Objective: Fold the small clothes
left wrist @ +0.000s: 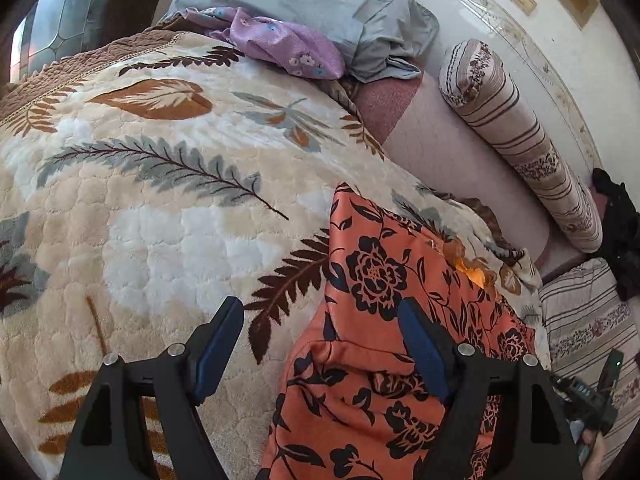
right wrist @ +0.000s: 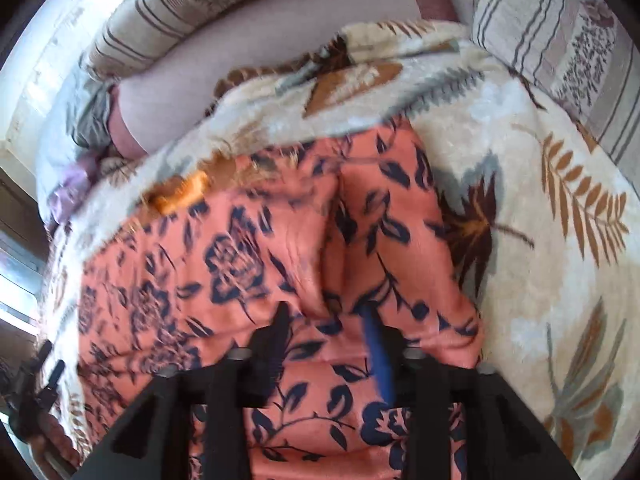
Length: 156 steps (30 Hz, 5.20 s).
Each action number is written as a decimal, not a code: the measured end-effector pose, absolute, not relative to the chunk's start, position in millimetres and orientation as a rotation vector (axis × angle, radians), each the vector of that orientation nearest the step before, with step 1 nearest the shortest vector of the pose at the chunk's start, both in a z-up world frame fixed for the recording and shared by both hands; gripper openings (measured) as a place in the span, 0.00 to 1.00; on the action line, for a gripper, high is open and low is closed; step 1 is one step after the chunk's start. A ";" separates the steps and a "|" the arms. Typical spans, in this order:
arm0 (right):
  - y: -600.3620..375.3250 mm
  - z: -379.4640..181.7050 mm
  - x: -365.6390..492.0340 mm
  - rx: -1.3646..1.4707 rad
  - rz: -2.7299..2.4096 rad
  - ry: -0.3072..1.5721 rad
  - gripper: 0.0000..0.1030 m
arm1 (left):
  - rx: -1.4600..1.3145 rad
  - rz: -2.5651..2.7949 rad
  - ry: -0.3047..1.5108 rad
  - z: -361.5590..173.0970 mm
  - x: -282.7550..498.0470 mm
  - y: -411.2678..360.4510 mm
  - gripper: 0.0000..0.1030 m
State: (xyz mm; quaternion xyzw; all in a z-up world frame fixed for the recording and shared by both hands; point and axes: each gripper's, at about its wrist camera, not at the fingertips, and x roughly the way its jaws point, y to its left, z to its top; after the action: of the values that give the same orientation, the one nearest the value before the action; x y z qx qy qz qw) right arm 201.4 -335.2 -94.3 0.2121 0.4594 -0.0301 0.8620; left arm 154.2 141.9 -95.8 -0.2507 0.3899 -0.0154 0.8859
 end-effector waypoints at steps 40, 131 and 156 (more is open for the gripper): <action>-311.1 -84.1 261.9 0.268 -0.080 0.993 0.09 | -0.422 -0.079 0.882 -106.2 163.1 118.2 0.78; -398.4 -145.5 -62.9 0.787 0.131 1.231 0.53 | -0.265 -0.115 1.211 -118.2 -60.2 125.5 0.24; -391.3 -139.2 -59.0 0.715 0.230 1.312 0.45 | -0.175 -0.140 1.201 -117.1 -61.6 109.2 0.28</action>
State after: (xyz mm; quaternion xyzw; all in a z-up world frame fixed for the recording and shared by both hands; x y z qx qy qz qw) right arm -59.0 -391.3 -139.2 0.3242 0.5953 0.1041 0.7277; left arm -61.7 109.2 -117.1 -0.0820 0.5637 -0.0658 0.8193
